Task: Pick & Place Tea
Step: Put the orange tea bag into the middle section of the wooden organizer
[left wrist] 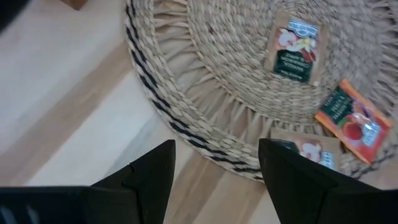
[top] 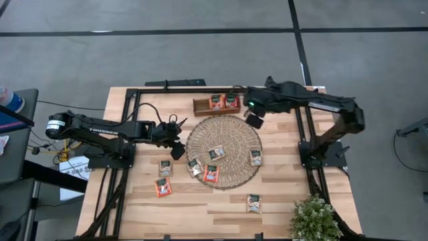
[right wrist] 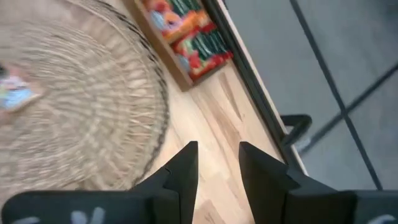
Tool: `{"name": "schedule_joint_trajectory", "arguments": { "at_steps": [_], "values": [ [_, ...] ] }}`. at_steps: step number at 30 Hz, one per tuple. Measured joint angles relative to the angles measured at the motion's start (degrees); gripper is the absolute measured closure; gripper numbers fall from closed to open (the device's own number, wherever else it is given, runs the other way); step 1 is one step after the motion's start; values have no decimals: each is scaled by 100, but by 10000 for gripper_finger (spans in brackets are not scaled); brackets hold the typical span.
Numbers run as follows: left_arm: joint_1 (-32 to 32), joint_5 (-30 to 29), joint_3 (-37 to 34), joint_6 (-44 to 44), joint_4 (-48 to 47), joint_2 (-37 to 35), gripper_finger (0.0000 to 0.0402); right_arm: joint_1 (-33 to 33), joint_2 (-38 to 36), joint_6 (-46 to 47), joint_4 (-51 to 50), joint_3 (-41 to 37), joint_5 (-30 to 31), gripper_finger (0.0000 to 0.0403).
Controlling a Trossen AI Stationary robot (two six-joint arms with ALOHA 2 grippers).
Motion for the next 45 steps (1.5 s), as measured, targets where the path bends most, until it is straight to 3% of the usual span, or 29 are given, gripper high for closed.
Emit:
{"name": "schedule_joint_trajectory", "arguments": {
  "at_steps": [5,9,13,18,24,31,36,39,45],
  "values": [
    [-59,290,0,-231,177,0,179,585,-959,241,626,-1213,-35,294],
    [-258,318,0,-232,635,0,179,956,-1849,1133,1263,-2681,-276,294],
    [-460,318,126,-231,917,10,179,1381,-2608,2157,2221,-3979,-898,295],
    [-559,304,596,-224,942,152,179,2132,-3151,3080,3627,-5040,-1075,295],
    [-655,309,1212,-49,934,677,179,2725,-3199,3313,4437,-5555,-773,295],
    [-880,320,2227,399,426,1842,179,2982,-2995,3356,5069,-5852,-710,294],
    [-975,852,2896,390,-371,2694,179,3075,-2887,3282,5122,-5859,-734,294],
    [-978,1223,3025,536,-453,2988,179,3071,-2825,3265,5182,-5859,-756,294],
    [-953,1232,3047,1015,-434,3219,179,3069,-2821,3155,5356,-5859,-776,294]
  ]
}}
